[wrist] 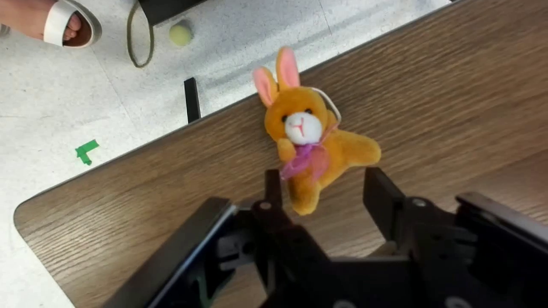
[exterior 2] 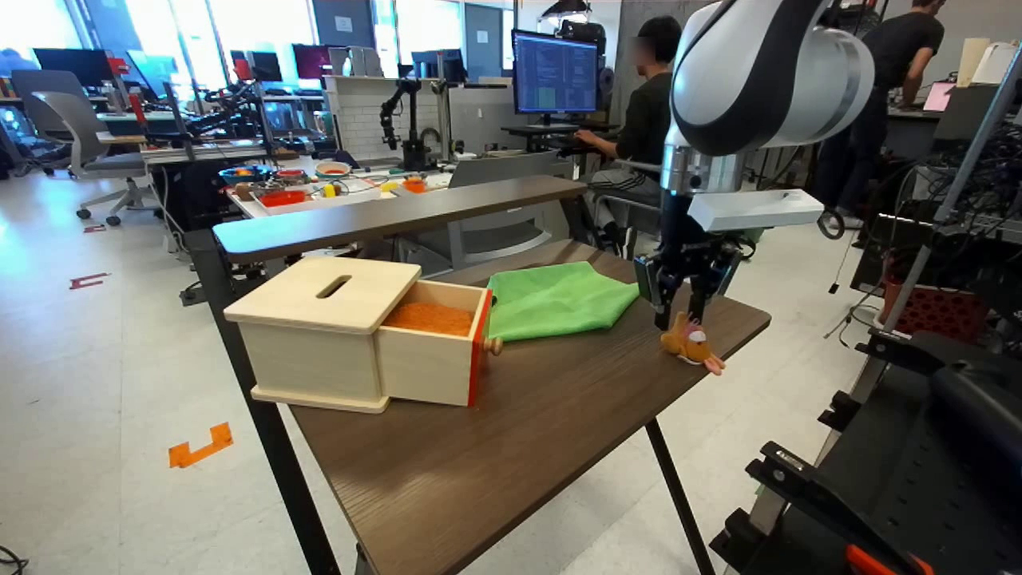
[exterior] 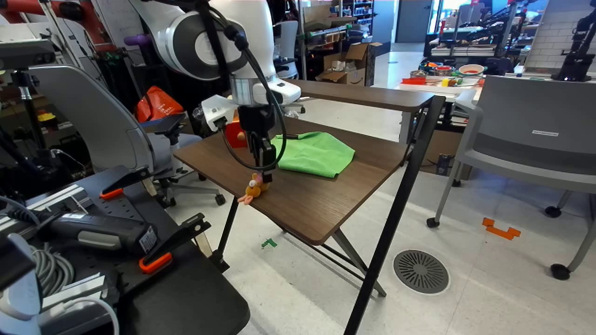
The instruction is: Remove the doll from the drawer
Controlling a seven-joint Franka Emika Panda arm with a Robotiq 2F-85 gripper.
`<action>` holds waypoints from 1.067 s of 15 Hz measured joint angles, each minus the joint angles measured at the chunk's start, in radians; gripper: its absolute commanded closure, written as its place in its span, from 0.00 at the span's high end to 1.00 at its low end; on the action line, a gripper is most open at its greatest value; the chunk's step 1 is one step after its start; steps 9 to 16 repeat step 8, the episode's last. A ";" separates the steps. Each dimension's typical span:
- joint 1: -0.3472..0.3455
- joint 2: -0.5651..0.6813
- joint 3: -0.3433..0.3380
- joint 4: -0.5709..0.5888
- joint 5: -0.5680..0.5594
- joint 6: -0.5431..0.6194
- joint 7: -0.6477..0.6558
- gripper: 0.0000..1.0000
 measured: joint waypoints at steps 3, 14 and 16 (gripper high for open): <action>0.001 -0.031 0.001 -0.003 0.002 0.000 0.000 1.00; 0.016 -0.158 0.008 -0.055 0.001 -0.007 0.000 1.00; 0.016 -0.158 0.008 -0.055 0.001 -0.007 0.000 1.00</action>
